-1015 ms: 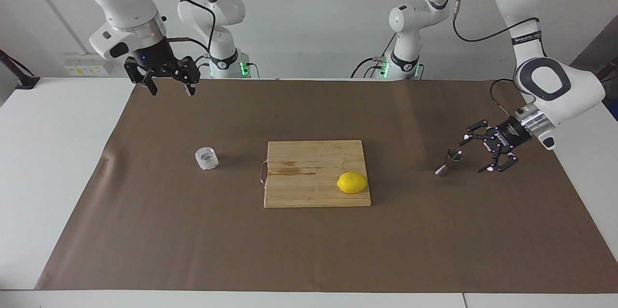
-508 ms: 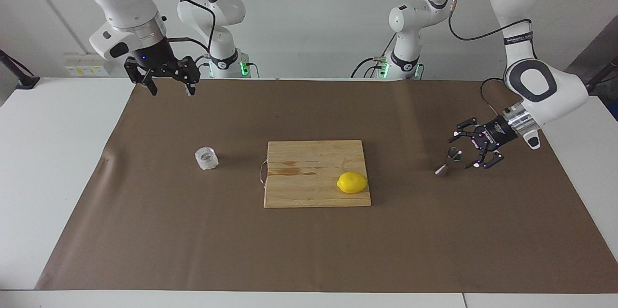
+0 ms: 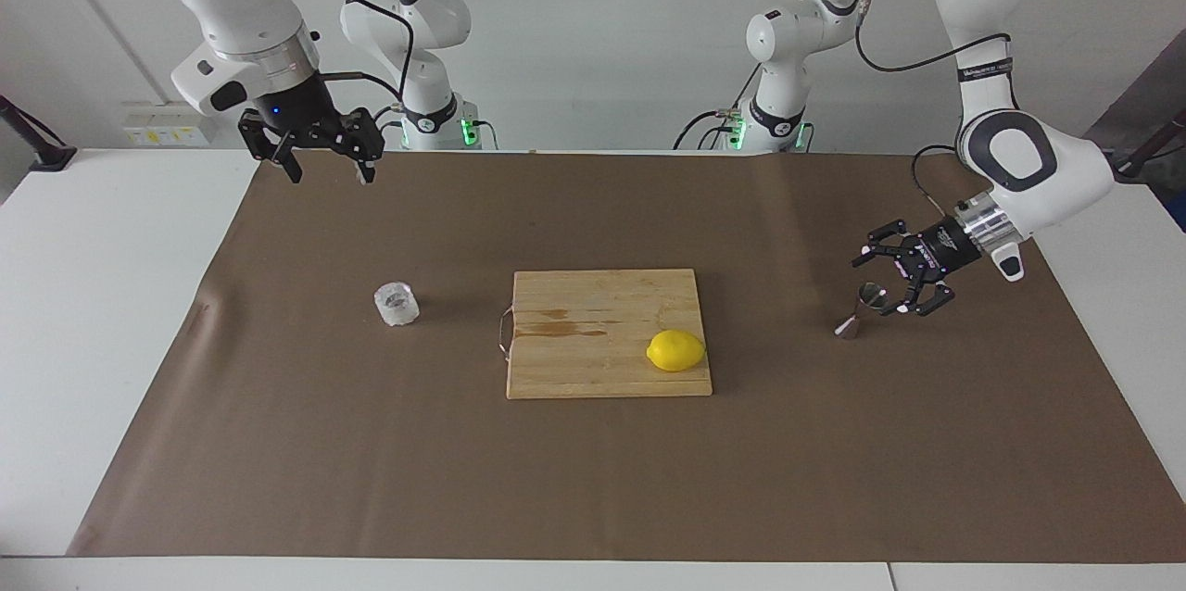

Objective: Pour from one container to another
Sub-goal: 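Open the left gripper and reach toward the small metal cup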

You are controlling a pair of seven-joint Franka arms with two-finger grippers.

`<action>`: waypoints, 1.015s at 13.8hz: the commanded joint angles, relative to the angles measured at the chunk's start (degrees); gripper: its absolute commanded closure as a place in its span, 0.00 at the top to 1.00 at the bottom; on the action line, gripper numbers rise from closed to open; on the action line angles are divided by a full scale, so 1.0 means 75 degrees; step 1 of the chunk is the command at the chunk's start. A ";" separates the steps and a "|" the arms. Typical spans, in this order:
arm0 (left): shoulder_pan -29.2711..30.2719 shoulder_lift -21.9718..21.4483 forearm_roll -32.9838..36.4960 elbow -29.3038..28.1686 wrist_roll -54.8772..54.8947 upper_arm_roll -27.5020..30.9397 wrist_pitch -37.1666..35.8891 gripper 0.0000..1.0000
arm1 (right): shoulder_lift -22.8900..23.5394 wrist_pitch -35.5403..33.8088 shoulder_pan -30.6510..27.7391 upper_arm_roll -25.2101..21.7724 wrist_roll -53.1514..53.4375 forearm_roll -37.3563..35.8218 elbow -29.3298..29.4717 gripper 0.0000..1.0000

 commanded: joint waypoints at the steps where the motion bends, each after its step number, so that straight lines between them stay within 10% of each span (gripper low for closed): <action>1: -0.0070 -0.0303 -0.0230 -0.0335 0.0268 0.0032 0.0210 1.00 | -0.0130 0.0082 -0.0097 0.0043 0.0088 0.0174 -0.0168 1.00; 8: -0.0163 -0.0291 -0.0242 -0.0381 0.0315 0.0032 0.0468 0.99 | -0.0130 0.0082 -0.0097 0.0043 0.0088 0.0174 -0.0168 1.00; 14: -0.0234 -0.0303 -0.0242 -0.0417 0.0467 0.0032 0.0468 0.78 | -0.0130 0.0082 -0.0097 0.0043 0.0088 0.0174 -0.0168 1.00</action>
